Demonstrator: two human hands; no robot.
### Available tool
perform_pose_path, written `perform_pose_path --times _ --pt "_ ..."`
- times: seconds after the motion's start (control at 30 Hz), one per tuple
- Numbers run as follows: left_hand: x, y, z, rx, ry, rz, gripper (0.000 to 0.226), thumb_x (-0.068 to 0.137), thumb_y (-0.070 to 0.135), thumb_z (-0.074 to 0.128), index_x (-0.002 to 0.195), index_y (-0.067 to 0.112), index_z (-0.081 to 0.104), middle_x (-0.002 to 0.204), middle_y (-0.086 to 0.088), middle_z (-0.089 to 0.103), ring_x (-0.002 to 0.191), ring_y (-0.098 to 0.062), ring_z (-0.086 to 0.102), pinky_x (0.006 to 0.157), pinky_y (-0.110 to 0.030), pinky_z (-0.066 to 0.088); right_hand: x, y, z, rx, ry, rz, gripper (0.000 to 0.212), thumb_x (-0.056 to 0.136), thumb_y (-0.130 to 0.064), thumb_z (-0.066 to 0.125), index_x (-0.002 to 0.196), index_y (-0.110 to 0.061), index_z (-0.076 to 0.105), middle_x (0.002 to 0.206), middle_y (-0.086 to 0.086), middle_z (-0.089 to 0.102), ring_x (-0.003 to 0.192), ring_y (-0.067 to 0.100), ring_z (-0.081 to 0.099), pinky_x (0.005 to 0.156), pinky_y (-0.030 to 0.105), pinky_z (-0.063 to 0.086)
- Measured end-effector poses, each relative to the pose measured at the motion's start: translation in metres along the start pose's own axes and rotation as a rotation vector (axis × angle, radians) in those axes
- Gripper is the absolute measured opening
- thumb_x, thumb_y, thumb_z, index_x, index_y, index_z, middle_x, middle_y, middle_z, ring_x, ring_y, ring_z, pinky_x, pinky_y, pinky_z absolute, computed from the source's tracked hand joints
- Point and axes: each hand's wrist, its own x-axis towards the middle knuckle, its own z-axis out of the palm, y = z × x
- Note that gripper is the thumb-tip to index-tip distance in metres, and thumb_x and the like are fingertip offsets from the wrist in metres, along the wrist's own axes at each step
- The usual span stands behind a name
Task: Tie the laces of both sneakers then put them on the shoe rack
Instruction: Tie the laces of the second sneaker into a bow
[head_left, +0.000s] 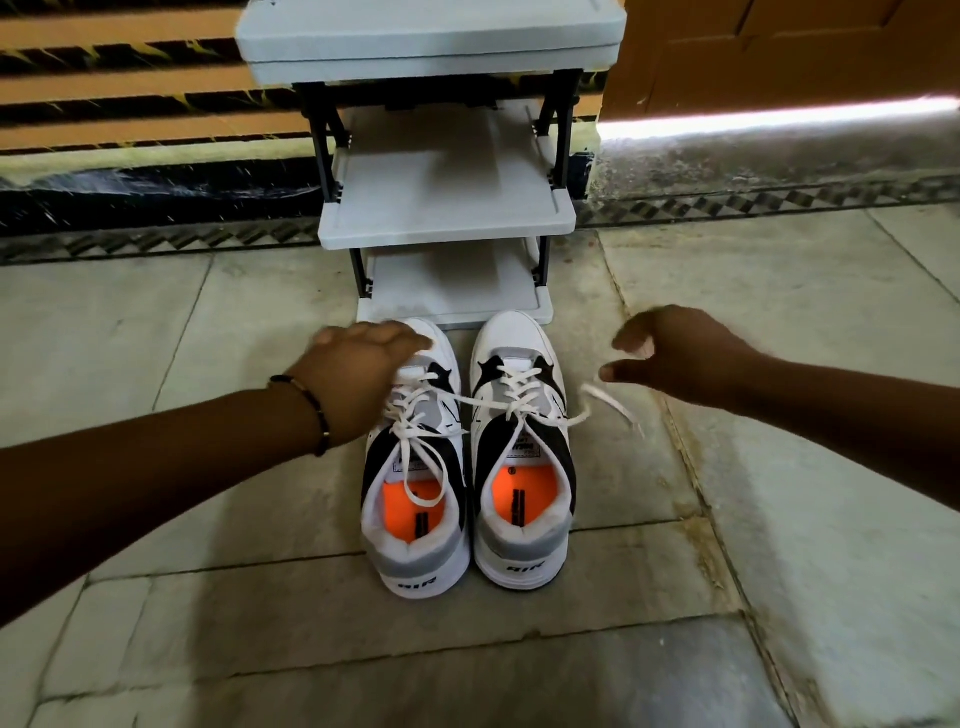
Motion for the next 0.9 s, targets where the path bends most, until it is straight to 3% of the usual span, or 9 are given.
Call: perform_pose_path --times 0.1,0.2,0.27,0.33,0.4,0.53,0.67,0.9 --pt "0.01 0.033 0.008 -0.067 -0.075 0.115 0.052 0.086 0.013 0.049 0.136 0.019 0.035 0.138 -0.008 0.049 0.125 -0.028 0.045 0.106 -0.038 0.034 -0.008 -0.023 0.01 0.004 -0.08 -0.208 0.038 0.075 -0.04 0.07 0.106 -0.018 0.065 0.115 0.001 0.065 0.073 0.0 0.051 0.062 0.02 0.039" --pt "0.013 0.059 0.018 -0.033 -0.123 0.156 0.042 0.088 0.015 0.048 0.13 0.019 0.042 0.126 -0.01 0.058 0.117 -0.029 0.05 0.098 -0.036 0.035 -0.014 -0.033 0.032 -0.071 -0.236 -0.25 0.033 0.077 -0.035 0.071 0.102 -0.014 0.067 0.108 0.004 0.067 0.085 0.012 0.058 0.066 0.025 0.047" --pt "0.013 0.066 0.02 0.02 -0.093 0.155 0.035 0.088 0.014 0.046 0.123 0.018 0.046 0.119 -0.009 0.06 0.111 -0.03 0.052 0.092 -0.037 0.037 -0.014 -0.036 0.039 -0.094 -0.218 -0.266 0.026 0.078 -0.028 0.07 0.095 -0.008 0.068 0.096 0.007 0.069 0.082 0.018 0.061 0.069 0.031 0.05" --pt "0.013 0.067 0.019 0.056 -0.06 0.155 0.028 0.087 0.012 0.046 0.114 0.017 0.049 0.111 -0.007 0.063 0.106 -0.029 0.055 0.086 -0.035 0.036 -0.011 -0.034 0.041 -0.05 -0.186 -0.28 0.017 0.082 -0.02 0.067 0.086 -0.003 0.068 0.084 0.008 0.066 0.065 0.013 0.055 0.058 0.026 0.043" --pt "0.014 0.068 0.015 0.098 -0.054 0.163 0.027 0.084 0.006 0.044 0.107 0.019 0.051 0.103 -0.006 0.066 0.101 -0.029 0.058 0.082 -0.034 0.032 -0.011 -0.034 0.041 -0.039 -0.177 -0.304 0.013 0.084 -0.015 0.062 0.08 -0.003 0.065 0.077 0.006 0.062 0.061 0.014 0.05 0.053 0.022 0.038" --pt "0.015 0.064 0.004 0.177 -0.082 0.164 0.033 0.078 0.001 0.046 0.101 0.021 0.058 0.1 -0.003 0.067 0.102 -0.028 0.058 0.096 -0.037 0.03 -0.013 -0.03 0.035 -0.089 -0.104 -0.411 0.01 0.088 -0.014 0.053 0.079 -0.01 0.056 0.073 0.005 0.061 0.067 0.024 0.057 0.06 0.032 0.046" --pt "0.012 0.054 -0.002 0.208 -0.074 0.183 0.029 0.082 0.008 0.043 0.098 0.025 0.06 0.101 -0.001 0.067 0.105 -0.024 0.056 0.093 -0.036 0.029 -0.013 -0.018 0.032 -0.377 -0.119 -0.511 0.005 0.088 -0.012 0.053 0.084 -0.011 0.05 0.061 -0.008 0.037 0.053 0.008 0.039 0.053 0.027 0.035" --pt "0.011 0.052 0.001 0.24 -0.098 0.228 0.021 0.083 0.013 0.042 0.089 0.026 0.058 0.098 0.0 0.067 0.104 -0.023 0.055 0.089 -0.035 0.028 -0.013 -0.018 0.034 -0.414 -0.178 -0.521 0.015 0.081 0.0 0.05 0.095 -0.004 0.054 0.089 0.014 0.064 0.069 0.021 0.053 0.06 0.031 0.045"
